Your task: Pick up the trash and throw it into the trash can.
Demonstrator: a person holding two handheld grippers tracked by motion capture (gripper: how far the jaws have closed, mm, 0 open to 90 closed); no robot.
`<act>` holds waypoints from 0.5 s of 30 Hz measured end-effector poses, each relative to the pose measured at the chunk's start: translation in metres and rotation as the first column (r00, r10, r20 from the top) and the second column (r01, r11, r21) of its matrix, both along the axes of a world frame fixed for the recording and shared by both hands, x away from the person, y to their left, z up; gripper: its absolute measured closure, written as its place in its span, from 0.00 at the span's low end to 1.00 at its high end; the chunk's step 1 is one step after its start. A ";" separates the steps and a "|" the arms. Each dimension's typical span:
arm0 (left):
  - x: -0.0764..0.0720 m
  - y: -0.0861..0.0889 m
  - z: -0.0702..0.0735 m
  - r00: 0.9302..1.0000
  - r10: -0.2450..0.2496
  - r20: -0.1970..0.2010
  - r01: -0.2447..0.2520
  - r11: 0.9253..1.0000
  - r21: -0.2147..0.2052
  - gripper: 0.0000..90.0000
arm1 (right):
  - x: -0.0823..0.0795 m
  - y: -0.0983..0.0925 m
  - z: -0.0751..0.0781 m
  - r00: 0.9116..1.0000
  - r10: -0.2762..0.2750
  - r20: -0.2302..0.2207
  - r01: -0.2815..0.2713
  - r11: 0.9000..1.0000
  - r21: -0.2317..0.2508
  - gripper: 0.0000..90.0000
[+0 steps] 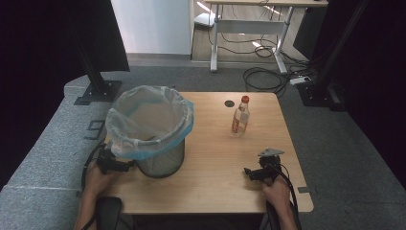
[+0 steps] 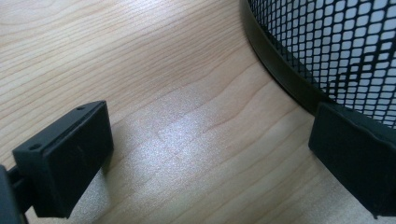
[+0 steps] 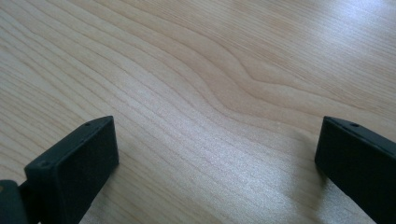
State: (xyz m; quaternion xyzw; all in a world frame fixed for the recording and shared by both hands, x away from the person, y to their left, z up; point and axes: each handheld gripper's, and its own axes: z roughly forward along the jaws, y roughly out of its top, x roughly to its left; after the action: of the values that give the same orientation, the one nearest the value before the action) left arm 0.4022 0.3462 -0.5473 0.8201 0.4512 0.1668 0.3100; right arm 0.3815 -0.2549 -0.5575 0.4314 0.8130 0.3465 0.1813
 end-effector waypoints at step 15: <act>-0.001 0.000 0.000 1.000 0.005 -0.001 -0.005 1.000 -0.001 0.00 | 0.000 0.000 0.000 1.000 0.002 0.000 -0.002 1.000 0.001 0.00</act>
State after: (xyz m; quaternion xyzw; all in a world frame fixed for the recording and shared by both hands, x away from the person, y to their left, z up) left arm 0.4016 0.3460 -0.5473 0.8187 0.4536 0.1670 0.3098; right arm 0.3817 -0.2545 -0.5575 0.4307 0.8132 0.3472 0.1807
